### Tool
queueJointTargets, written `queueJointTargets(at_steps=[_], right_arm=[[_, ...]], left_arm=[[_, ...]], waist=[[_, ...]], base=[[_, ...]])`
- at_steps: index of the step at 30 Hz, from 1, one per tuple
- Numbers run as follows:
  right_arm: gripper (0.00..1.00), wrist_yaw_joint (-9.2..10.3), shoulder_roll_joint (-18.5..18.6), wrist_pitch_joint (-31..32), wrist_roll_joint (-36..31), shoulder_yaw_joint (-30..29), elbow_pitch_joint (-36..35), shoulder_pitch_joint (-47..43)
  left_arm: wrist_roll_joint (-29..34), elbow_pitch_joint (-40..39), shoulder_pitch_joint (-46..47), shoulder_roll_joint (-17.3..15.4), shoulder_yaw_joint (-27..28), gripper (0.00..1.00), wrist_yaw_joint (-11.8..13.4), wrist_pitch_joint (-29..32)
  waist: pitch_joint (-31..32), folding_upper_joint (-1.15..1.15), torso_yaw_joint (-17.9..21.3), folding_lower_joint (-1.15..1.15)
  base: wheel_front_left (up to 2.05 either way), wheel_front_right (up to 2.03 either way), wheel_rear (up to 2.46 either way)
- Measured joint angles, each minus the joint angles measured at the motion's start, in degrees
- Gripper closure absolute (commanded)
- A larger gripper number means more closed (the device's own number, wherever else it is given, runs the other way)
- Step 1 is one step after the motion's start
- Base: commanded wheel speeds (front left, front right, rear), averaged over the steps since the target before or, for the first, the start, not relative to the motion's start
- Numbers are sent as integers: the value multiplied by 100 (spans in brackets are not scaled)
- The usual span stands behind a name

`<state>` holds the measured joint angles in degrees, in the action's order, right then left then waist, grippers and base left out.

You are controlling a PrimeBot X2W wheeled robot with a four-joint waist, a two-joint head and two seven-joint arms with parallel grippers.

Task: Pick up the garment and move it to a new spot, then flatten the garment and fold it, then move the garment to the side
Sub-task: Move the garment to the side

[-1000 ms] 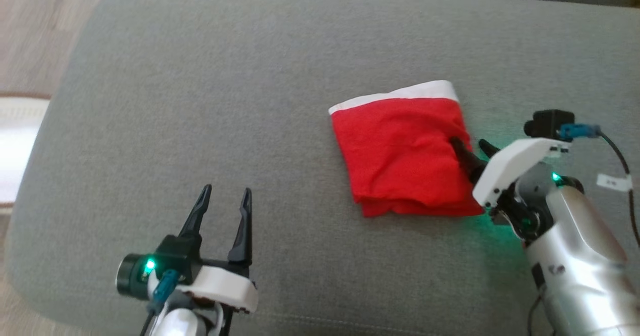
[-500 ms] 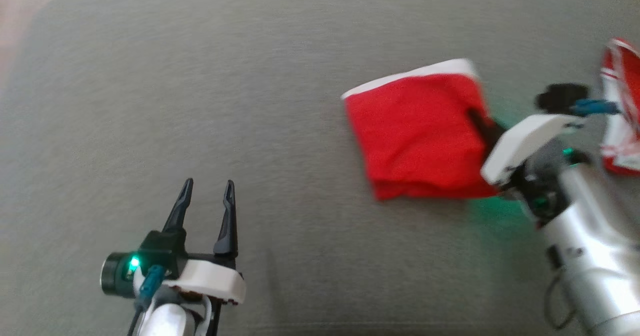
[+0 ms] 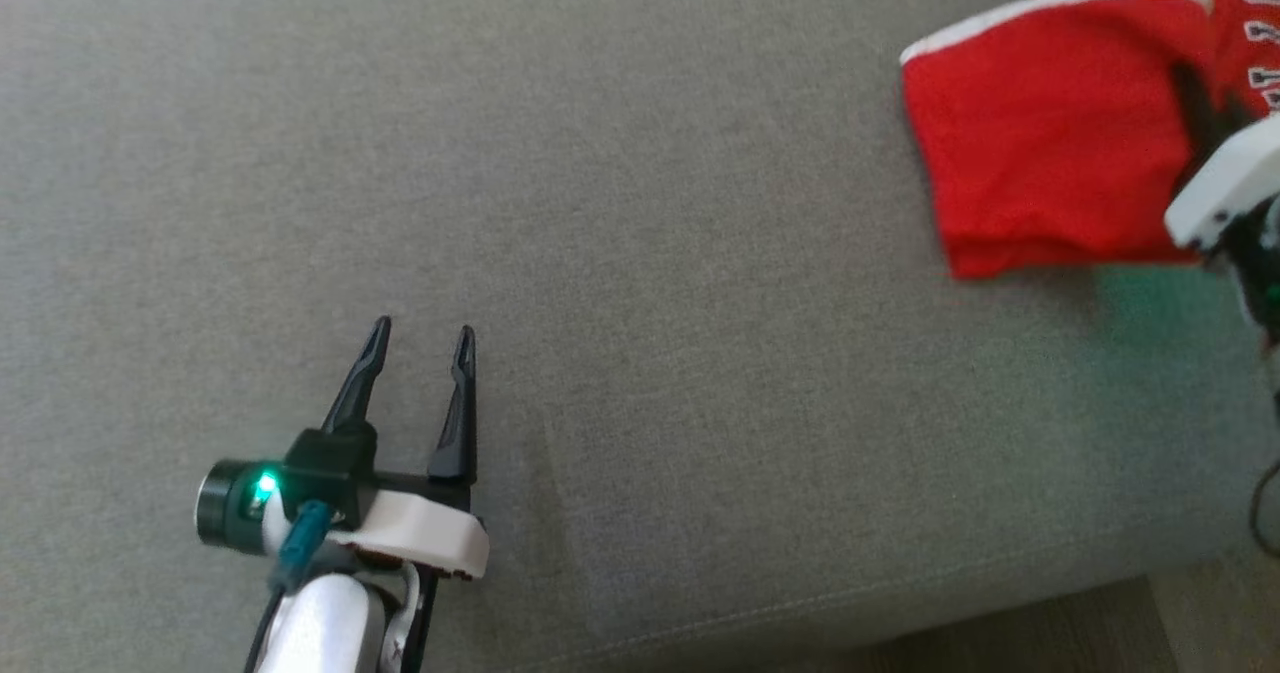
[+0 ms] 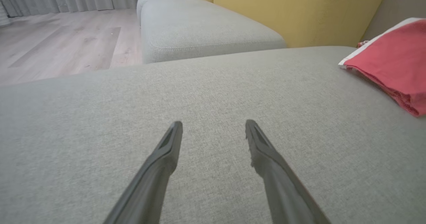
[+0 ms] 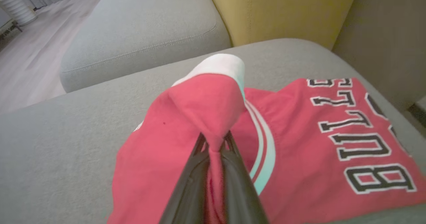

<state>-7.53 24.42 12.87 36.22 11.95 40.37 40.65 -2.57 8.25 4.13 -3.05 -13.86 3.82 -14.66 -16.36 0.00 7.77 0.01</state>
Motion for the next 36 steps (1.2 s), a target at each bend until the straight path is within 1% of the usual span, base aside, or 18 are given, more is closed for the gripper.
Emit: queueJointTargets(at_steps=[5, 9, 11, 12, 13, 14, 15, 18, 20, 24, 27, 30, 33, 36], right_arm=[[100, 0, 127, -401, -376, -92, 412, 533], [100, 0, 442, -567, -580, -245, 773, 776], [100, 0, 599, -642, -773, -374, 1083, 851], [67, 0, 670, -670, -936, -420, 1259, 880], [0, 0, 712, -743, -1103, -523, 1447, 908], [0, 0, 747, -858, -1298, -643, 1645, 937], [0, 0, 794, -1104, -1715, -826, 1970, 970], [0, 0, 840, -1447, -2325, -1106, 2347, 1089], [0, 0, 820, -1582, -2631, -1176, 2449, 1153], [0, 0, 673, -2083, -3090, -1367, 2372, 1155], [0, 0, 410, -2434, -3226, -1596, 2085, 1122], [0, 0, 112, -2608, -3311, -1671, 1588, 827], [0, 0, -214, -2664, -3318, -1680, 936, 188], [0, 0, -593, -2707, -3355, -1653, 78, -651]], left_arm=[[51, 43, 32, -10, -14, 0, -38, 0], [102, 30, 73, -25, -9, 0, -64, 0], [111, 31, 69, -45, -3, 0, -64, 0], [116, 31, 66, -57, -2, 0, -64, 0], [116, 30, 65, -67, 0, 0, -64, 0], [118, 18, 64, -67, -1, 0, -63, 0], [129, -8, 53, -67, -2, 0, -62, 0], [141, -15, 49, -65, -12, 0, -27, 0], [131, -11, 41, -58, -16, 0, -27, 0], [11, -8, -95, -51, 16, 0, 15, 0], [-115, 9, -210, -40, 151, 0, 55, 0], [-248, 3, -287, -33, 226, 0, 112, 0], [-314, 27, -382, -13, 322, 0, 131, 0], [-313, 122, -510, -13, 380, 0, 257, 0]], waist=[[-220, 0, 5, 0], [-287, 0, -149, 0], [-319, 0, -206, 0], [-331, 0, -229, 0], [-336, 0, -248, 0], [-339, 0, -260, 0], [-341, 0, -265, 0], [-314, 0, -271, 0], [-255, 0, -272, 0], [-76, 0, -261, 0], [81, 0, -245, 0], [278, 0, -261, -1], [479, 0, -296, -1], [681, 0, -358, -1]], base=[[0, 0, 0], [0, 0, 0], [0, 0, 0], [0, 0, 0], [0, 0, 0], [0, 0, 0], [0, 0, 0], [0, 0, 0], [0, 0, 0], [0, 0, 0], [0, 0, 0], [0, 0, 0], [0, 0, 0], [0, 0, 0]])
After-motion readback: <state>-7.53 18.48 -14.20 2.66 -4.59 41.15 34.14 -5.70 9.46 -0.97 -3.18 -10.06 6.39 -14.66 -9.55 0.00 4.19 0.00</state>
